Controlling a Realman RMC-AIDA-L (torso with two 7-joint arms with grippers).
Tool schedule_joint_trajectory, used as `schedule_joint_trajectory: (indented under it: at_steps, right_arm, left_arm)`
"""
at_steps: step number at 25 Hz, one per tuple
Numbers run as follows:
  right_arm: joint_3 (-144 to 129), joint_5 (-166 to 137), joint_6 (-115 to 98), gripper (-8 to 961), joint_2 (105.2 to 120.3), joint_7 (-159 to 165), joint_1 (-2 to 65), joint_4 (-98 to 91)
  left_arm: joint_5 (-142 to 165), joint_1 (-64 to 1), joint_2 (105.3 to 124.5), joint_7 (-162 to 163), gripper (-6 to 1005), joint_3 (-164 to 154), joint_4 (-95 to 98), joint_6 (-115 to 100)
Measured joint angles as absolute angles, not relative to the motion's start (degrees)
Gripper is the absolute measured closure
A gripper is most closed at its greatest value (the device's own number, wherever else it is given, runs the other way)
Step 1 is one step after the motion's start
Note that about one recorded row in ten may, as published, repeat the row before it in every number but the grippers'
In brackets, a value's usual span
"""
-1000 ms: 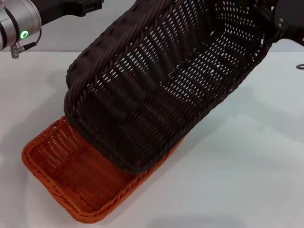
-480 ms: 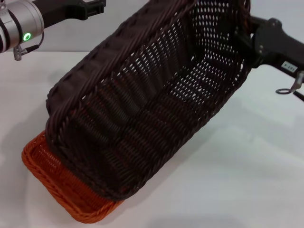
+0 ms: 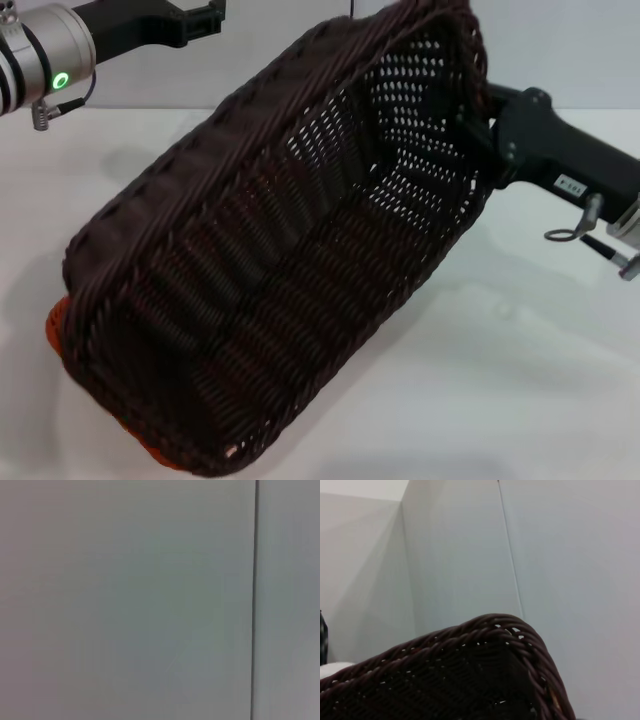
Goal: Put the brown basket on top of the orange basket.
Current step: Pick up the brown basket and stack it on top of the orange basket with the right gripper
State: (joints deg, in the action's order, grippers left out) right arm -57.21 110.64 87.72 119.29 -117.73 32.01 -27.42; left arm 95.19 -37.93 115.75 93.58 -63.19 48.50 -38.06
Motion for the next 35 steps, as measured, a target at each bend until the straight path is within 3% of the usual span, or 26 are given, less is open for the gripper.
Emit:
schedule_joint_trajectory:
  at_steps: [35]
  right_arm:
    - [-57.4,109.3,76.1,816,118.63,-118.2,37.7,-13.1]
  left_arm:
    - [96.8,-40.0,115.26,93.5,143,-63.5,47.8,-38.1]
